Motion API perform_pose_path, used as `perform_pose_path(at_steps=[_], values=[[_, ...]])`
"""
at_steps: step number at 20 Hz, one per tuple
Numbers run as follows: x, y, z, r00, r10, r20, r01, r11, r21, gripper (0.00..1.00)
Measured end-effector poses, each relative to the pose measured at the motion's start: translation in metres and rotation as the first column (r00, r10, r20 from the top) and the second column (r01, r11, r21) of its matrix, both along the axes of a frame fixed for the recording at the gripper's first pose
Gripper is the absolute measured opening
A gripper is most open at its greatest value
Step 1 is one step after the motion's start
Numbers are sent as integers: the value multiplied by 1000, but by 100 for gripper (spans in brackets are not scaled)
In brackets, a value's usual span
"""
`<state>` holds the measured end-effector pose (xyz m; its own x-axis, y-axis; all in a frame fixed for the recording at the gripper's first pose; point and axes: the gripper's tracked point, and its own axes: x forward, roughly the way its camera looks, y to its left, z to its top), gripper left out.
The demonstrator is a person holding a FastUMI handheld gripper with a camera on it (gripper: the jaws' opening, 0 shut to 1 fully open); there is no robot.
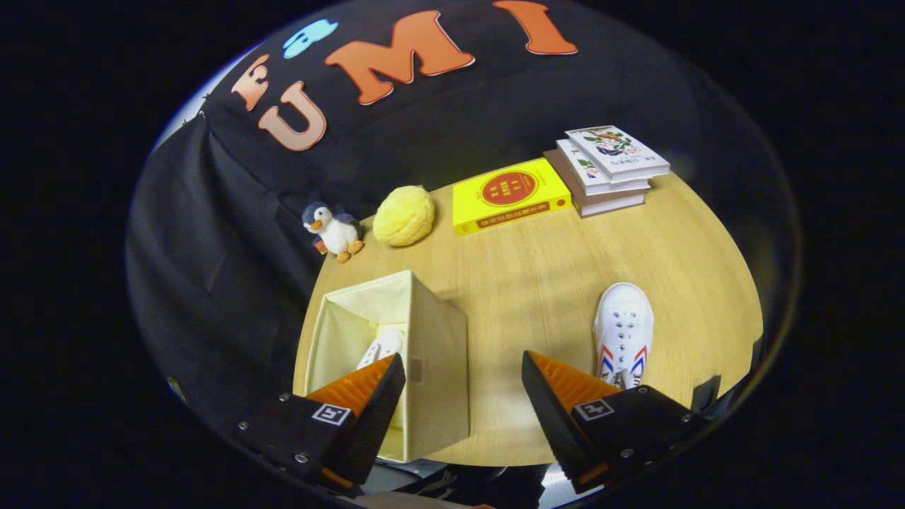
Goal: Open the storage box then place both shoes into the box .Put the left shoe in first, then the right shoe, with the right side of both shoes facing outward in a uniform manner.
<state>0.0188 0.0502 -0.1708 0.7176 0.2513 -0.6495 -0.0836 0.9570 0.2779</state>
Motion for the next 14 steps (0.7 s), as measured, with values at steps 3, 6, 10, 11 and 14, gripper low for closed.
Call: perform_pose_path(at_steps=[3,6,10,11,14], values=[[5,-45,-14,999,-42,-22,41,998,-41,99],[6,-84,-33,995,-74,-62,70,995,-65,99],[5,-125,-67,985,-106,-133,95,992,-86,99],[3,-131,-75,982,-108,-153,96,992,-87,98],[2,-148,-101,971,-119,-209,98,989,-109,93]])
